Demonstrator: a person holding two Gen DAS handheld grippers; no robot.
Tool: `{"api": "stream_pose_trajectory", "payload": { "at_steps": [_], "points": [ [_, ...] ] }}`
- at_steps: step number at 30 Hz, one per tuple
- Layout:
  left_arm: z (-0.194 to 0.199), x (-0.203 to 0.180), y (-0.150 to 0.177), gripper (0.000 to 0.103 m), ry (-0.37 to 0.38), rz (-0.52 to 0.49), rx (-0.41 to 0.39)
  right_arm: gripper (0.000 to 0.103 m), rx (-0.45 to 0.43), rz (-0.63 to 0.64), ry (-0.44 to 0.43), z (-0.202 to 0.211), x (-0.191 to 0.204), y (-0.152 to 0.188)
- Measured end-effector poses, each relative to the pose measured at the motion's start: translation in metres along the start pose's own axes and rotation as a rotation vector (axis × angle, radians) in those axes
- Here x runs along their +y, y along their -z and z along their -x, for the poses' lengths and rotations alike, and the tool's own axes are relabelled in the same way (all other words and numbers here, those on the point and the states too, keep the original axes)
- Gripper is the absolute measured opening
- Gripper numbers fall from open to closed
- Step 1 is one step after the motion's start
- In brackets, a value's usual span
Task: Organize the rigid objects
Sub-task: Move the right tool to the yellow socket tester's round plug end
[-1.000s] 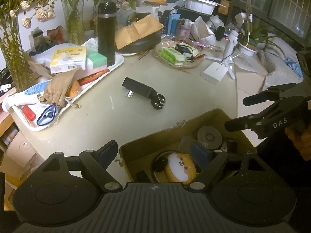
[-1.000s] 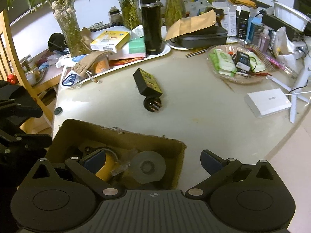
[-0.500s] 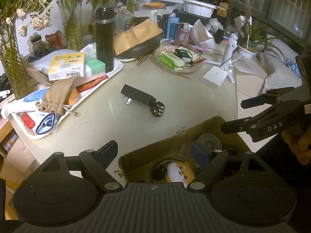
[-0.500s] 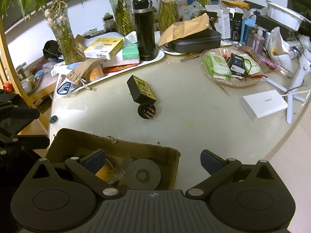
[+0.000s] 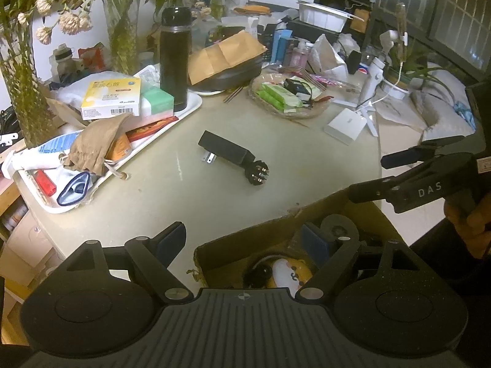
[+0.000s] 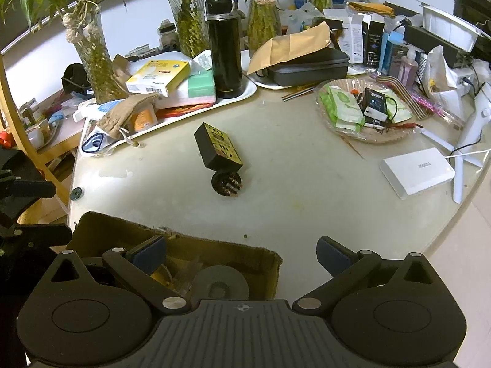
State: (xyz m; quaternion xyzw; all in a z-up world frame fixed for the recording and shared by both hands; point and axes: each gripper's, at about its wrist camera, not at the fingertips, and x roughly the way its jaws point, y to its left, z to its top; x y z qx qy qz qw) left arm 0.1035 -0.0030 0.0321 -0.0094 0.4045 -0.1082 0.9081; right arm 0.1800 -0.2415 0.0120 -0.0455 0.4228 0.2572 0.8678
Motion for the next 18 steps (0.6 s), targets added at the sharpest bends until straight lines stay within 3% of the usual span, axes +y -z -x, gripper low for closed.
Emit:
{"api": "stream_pose_trajectory", "payload": {
  "at_steps": [11,18],
  "points": [
    [-0.01,0.006,-0.005,0.082,0.012,0.027,-0.001,0.103,0.005,-0.009,-0.012,-0.016,0.001,-0.025],
    [-0.007,0.011,-0.018,0.082,0.006,0.044,-0.043,0.103,-0.008,0.02,-0.01,-0.014,0.003,-0.05]
  ]
}}
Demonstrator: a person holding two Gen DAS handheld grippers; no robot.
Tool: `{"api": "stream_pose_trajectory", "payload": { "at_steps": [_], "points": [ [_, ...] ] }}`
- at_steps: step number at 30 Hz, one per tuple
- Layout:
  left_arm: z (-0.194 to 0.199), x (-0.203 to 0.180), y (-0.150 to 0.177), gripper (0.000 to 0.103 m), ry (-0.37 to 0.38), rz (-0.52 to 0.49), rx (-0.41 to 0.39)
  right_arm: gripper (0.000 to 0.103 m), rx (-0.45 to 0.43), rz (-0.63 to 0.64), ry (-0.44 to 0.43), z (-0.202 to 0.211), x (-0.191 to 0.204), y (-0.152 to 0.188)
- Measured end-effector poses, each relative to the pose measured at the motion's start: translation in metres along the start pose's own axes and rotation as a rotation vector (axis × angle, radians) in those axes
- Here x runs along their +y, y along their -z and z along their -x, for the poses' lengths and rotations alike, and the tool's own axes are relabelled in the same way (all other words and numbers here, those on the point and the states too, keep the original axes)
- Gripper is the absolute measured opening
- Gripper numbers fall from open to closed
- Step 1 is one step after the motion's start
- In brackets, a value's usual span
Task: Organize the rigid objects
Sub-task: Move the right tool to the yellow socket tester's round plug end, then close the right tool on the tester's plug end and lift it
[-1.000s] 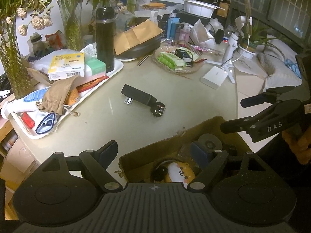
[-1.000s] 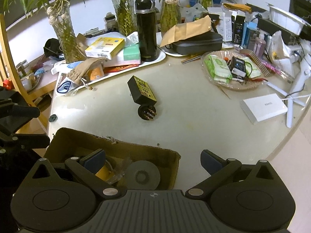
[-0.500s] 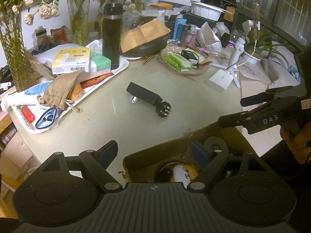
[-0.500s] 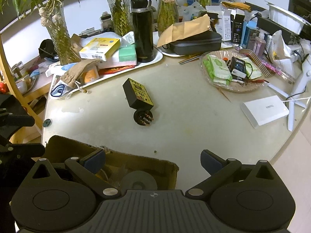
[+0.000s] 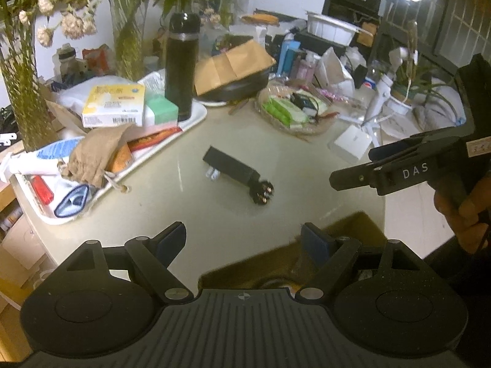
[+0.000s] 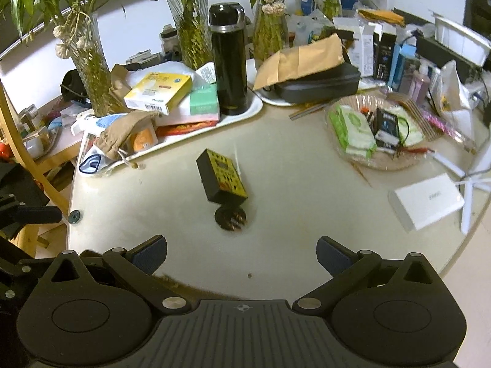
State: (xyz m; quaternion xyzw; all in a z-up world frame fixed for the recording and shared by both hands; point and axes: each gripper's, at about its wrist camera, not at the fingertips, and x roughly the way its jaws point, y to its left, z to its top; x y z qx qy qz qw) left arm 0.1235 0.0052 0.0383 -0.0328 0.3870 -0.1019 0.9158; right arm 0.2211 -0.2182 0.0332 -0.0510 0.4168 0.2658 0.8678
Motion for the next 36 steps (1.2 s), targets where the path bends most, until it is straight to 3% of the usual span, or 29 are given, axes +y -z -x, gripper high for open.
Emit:
{"api": "stream_pose_trajectory", "payload": {
  "at_steps": [5,18,31,36],
  "points": [
    [0.004,0.003,-0.005,0.082,-0.005,0.009,-0.032,0.103,-0.009,-0.001,0.004,-0.003,0.0,-0.007],
    [-0.008,0.019,0.013,0.083,0.001,0.041,0.009,0.102,0.024,0.041,-0.008,-0.047,0.013,0.004],
    [-0.015,0.028,0.019,0.083,0.014,0.068,0.019,0.082,0.095,0.01,-0.029,-0.1,0.015,-0.009],
    [-0.018,0.032,0.02,0.083,0.023,0.081,0.024,0.08,0.113,-0.01,-0.03,-0.118,0.012,-0.012]
  ]
}}
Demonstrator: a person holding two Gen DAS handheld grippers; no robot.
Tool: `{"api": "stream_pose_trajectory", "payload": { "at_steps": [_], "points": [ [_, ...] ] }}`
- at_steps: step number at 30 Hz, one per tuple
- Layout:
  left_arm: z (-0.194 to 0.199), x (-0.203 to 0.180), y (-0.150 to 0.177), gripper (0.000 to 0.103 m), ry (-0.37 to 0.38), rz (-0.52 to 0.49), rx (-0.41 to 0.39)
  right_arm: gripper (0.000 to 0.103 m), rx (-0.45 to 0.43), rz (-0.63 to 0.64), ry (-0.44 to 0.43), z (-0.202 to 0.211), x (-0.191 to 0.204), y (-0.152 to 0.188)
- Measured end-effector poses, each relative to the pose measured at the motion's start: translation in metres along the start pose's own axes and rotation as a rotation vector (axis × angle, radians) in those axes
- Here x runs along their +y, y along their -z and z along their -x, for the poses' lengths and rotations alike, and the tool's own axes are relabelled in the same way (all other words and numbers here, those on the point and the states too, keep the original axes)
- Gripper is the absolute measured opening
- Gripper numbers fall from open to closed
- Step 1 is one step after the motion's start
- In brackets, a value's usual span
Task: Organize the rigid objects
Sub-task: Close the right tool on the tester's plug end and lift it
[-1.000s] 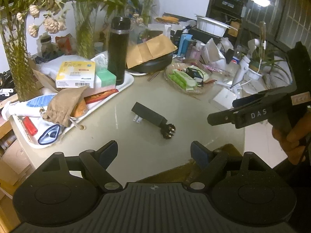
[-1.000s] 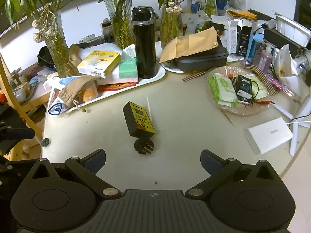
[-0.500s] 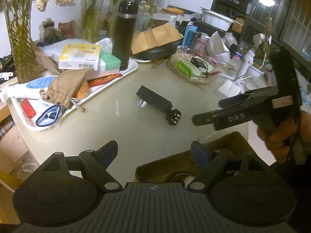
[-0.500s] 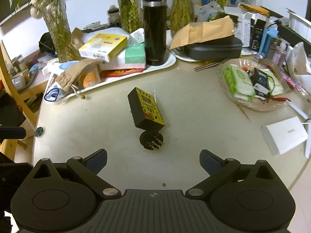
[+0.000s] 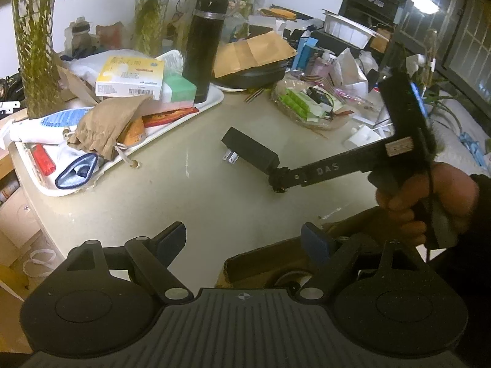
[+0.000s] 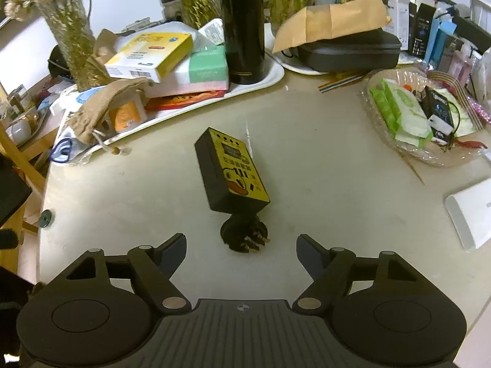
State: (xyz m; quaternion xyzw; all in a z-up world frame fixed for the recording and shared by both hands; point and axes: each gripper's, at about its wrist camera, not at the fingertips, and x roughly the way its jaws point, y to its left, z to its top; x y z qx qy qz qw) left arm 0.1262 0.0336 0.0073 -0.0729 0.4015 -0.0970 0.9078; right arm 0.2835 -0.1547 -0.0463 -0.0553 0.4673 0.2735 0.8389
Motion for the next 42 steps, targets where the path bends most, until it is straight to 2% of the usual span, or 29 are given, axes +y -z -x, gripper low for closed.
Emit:
{"api": "stream_pose_trajectory", "payload": {
  "at_steps": [7,12,13,24,42],
  "points": [
    [-0.003,0.003,0.0,0.083,0.006,0.012,0.007,0.069,0.034,-0.028,-0.008,-0.021,-0.004,-0.005],
    [-0.004,0.006,0.0,0.083,0.001,0.024,0.008,0.054,0.06,-0.042,-0.009,-0.034,-0.004,-0.004],
    [-0.004,0.006,0.0,0.083,0.0,0.025,0.009,0.046,0.064,-0.043,-0.007,-0.036,-0.004,-0.004],
    [-0.003,0.006,-0.002,0.082,-0.006,0.026,0.006,0.046,0.033,-0.019,-0.021,-0.013,-0.004,-0.002],
    [-0.005,-0.003,-0.021,0.082,-0.016,-0.002,-0.008,0.046,-0.058,-0.065,-0.023,0.049,-0.038,0.015]
  ]
}}
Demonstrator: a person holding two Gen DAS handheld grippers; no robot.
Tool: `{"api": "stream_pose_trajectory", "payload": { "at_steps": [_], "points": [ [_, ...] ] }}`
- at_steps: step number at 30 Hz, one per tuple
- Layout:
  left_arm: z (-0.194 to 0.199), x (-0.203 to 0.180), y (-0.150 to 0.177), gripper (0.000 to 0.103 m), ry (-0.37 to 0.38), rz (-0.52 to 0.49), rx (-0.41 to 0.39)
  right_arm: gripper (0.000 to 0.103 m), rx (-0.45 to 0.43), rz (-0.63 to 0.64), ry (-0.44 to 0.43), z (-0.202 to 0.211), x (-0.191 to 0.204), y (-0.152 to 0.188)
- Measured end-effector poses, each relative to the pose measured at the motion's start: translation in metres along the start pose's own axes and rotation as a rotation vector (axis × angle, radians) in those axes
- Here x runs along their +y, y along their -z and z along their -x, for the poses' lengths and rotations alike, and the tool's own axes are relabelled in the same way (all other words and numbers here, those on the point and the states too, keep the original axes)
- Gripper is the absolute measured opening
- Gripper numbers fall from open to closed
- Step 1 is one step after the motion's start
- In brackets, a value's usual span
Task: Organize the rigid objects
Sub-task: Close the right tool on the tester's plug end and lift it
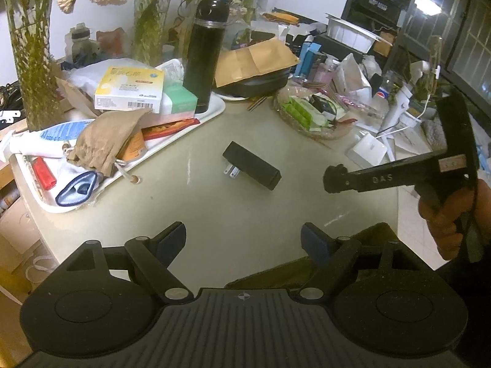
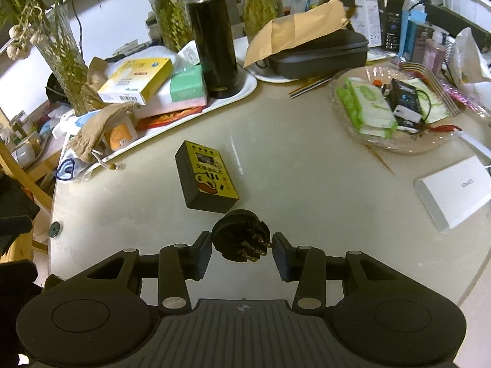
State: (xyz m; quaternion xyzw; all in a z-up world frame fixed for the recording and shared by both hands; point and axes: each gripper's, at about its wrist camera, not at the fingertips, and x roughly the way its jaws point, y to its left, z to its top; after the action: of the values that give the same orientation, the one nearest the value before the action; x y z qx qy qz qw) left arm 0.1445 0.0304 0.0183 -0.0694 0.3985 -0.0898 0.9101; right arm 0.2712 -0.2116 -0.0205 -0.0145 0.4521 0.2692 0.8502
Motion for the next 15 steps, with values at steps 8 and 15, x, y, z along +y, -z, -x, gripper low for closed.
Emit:
{"api": "stream_pose_trajectory", "payload": {
  "at_steps": [8,15],
  "points": [
    [-0.014,-0.006,-0.012,0.082,0.001,0.004,0.02,0.046,-0.037,-0.013,0.019,0.014,-0.015,0.008],
    [-0.034,-0.014,-0.023,0.082,-0.017,-0.02,0.066,0.046,-0.05,-0.042,0.03,0.017,-0.03,0.016]
  ]
}}
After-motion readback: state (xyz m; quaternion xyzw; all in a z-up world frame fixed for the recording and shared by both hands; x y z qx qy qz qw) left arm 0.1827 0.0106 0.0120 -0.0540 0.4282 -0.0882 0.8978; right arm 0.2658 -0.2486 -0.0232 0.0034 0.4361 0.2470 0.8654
